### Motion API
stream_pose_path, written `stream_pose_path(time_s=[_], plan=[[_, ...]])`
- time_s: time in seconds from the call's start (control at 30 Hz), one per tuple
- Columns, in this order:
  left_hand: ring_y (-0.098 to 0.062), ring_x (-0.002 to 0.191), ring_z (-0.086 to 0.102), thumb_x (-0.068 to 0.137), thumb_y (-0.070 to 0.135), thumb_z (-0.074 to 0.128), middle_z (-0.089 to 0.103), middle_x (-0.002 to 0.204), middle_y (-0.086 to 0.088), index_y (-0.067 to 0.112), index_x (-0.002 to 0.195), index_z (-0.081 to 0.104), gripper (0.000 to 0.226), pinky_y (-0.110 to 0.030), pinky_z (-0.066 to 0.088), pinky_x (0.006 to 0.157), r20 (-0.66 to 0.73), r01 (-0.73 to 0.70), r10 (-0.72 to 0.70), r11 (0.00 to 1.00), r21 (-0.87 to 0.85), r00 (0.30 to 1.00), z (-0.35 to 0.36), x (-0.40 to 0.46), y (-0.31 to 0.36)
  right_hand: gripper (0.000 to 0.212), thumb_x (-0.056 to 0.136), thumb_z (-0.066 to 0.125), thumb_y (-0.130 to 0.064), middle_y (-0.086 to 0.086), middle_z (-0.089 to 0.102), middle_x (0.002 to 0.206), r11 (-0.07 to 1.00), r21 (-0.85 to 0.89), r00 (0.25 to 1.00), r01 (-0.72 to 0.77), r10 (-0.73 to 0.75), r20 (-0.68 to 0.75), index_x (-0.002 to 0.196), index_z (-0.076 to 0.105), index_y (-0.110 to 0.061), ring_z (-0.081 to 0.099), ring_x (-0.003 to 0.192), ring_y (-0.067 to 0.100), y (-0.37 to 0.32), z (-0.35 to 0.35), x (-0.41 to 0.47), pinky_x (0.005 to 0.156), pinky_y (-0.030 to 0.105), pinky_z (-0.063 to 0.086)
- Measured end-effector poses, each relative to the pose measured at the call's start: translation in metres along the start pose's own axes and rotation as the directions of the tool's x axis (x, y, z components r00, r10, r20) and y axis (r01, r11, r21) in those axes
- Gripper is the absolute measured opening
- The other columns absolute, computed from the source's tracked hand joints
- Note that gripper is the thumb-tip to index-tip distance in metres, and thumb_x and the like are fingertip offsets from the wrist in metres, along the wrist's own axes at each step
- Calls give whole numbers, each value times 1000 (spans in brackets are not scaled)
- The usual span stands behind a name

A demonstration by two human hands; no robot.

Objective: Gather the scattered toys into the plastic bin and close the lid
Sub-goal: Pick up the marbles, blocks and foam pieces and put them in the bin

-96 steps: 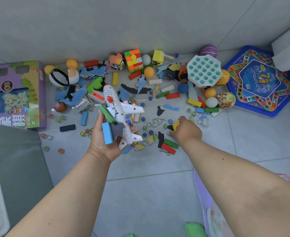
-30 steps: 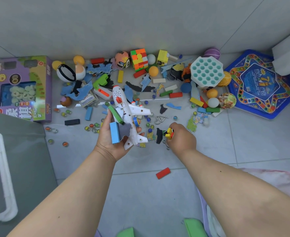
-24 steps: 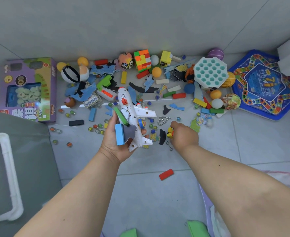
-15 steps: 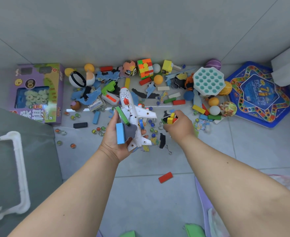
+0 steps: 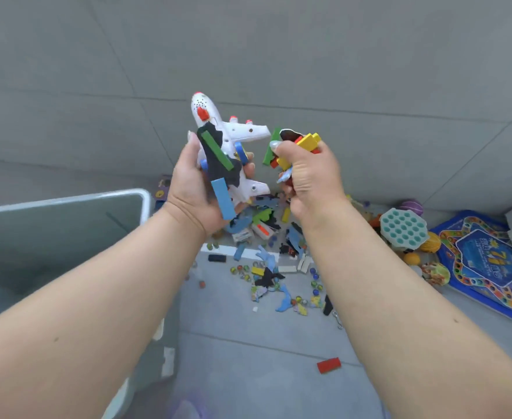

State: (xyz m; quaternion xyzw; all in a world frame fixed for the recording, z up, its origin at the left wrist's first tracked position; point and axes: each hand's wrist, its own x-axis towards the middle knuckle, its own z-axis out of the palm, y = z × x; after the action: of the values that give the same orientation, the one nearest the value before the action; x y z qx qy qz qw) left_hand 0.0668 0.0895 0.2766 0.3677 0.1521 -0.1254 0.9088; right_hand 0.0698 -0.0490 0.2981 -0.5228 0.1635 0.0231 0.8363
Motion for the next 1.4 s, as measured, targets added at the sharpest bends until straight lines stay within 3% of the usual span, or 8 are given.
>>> stream_pose_path(time_s=[0.17, 0.37, 0.6, 0.83, 0.93, 1.1, 1.23, 1.4], plan=[[-20, 131, 45, 88, 59, 41, 42, 147, 7, 30, 142, 45, 61, -39, 32, 110, -42, 25, -33, 986, -166, 999, -28, -52, 61, 26, 68, 65, 10, 10, 55, 64, 988, 140, 995, -58, 47, 84, 72, 52, -13, 51, 48, 22, 15, 102, -44, 50, 31, 47], [-30, 122, 56, 83, 55, 58, 55, 137, -6, 21, 134, 56, 62, -40, 38, 108, -298, -79, 23, 981, -176, 954, -122, -122, 97, 25, 66, 68, 0, 6, 56, 66, 970, -33, 959, -240, 242, 149, 67, 50, -17, 54, 56, 23, 110, 172, -89, 56, 35, 50], [-17, 73, 62, 88, 50, 54, 65, 88, 3, 22, 96, 61, 29, -24, 47, 50, -682, 70, -198, 975, -211, 704, -195, -148, 77, 32, 71, 77, -22, 4, 56, 73, 720, -585, 823, -374, 549, 149, 85, 49, -14, 56, 60, 23, 200, 173, -103, 63, 36, 56], [-23, 57, 59, 91, 26, 46, 66, 82, -9, 19, 97, 57, 15, -26, 50, 62, -853, 343, -105, 935, 90, 511, -199, -143, 69, 34, 100, 37, -33, 15, 53, 95, 464, -863, 736, -199, 653, 181, 101, 52, -3, 52, 84, 31, 205, 178, -93, 92, 36, 44], [-26, 103, 59, 96, 36, 48, 56, 125, -14, 11, 127, 51, 41, -36, 37, 92, -883, 396, 8, 892, 218, 469, -199, -135, 67, 39, 103, 26, -35, 15, 52, 96, 430, -898, 763, -95, 611, 212, 112, 51, -7, 49, 97, 29, 196, 176, -84, 80, 29, 41], [-16, 59, 39, 94, 23, 47, 43, 74, -3, 17, 89, 49, 8, -27, 30, 55, -805, 290, 216, 856, 429, 553, -173, -117, 67, 27, 87, 59, -23, 10, 61, 76, 540, -830, 847, 141, 368, 383, 82, 65, 3, 60, 76, 26, 187, 153, -68, 81, 44, 55], [-18, 65, 52, 92, 12, 49, 54, 80, -5, 13, 85, 54, 8, -26, 47, 61, -579, 205, 372, 687, 698, 726, -132, -97, 59, 24, 87, 60, -29, -5, 57, 66, 613, -760, 921, 216, 129, 366, 69, 56, -15, 59, 71, 19, 160, 107, -54, 68, 33, 49], [-19, 66, 59, 92, 11, 49, 62, 80, -7, 12, 89, 57, 9, -29, 52, 62, -314, 244, 126, 392, 887, 941, -82, -65, 10, 14, 86, 55, -22, -7, 53, 65, 598, -784, 972, 167, 36, 234, 75, 56, -13, 46, 60, 11, 150, 29, -31, 55, 26, 39]])
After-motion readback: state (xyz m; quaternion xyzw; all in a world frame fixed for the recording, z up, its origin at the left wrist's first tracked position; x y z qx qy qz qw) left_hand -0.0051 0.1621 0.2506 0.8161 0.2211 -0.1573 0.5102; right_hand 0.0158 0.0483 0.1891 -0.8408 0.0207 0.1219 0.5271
